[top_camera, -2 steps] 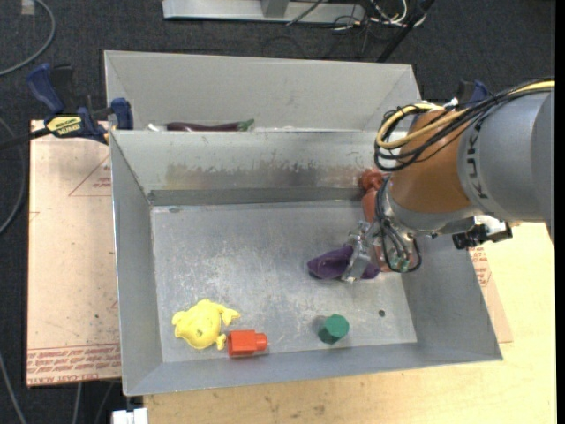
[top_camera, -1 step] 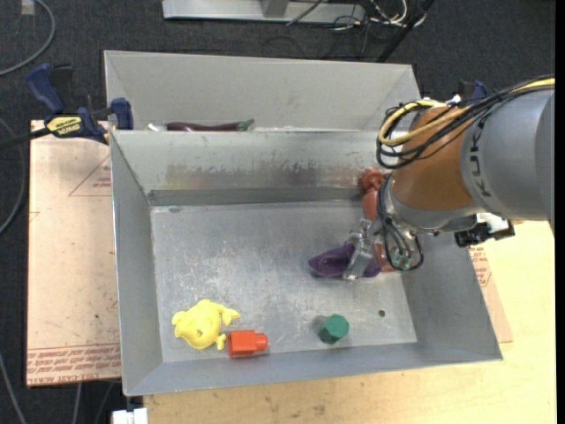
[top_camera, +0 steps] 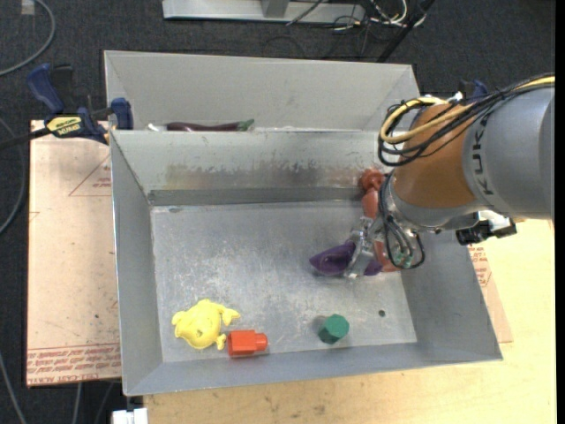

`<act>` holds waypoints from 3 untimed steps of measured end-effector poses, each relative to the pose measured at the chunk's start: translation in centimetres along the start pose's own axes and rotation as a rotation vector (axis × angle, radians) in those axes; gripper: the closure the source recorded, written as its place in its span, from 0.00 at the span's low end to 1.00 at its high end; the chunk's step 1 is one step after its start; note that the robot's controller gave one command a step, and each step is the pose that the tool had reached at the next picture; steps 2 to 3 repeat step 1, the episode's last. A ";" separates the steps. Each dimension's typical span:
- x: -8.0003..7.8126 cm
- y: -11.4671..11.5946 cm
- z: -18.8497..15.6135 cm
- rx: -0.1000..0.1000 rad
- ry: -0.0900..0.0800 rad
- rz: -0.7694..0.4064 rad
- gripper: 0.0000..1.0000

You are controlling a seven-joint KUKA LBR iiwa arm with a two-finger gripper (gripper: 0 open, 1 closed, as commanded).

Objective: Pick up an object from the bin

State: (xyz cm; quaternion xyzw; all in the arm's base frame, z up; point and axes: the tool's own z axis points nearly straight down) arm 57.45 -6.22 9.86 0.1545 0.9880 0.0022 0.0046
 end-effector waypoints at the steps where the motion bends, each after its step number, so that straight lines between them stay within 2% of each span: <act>1: 0.0 0.0 -0.5 0.000 0.000 0.000 1.00; 3: 0.0 0.0 -0.5 0.000 0.000 0.000 1.00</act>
Offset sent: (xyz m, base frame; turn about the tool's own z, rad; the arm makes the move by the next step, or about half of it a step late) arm -0.0001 0.0000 0.0739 0.0000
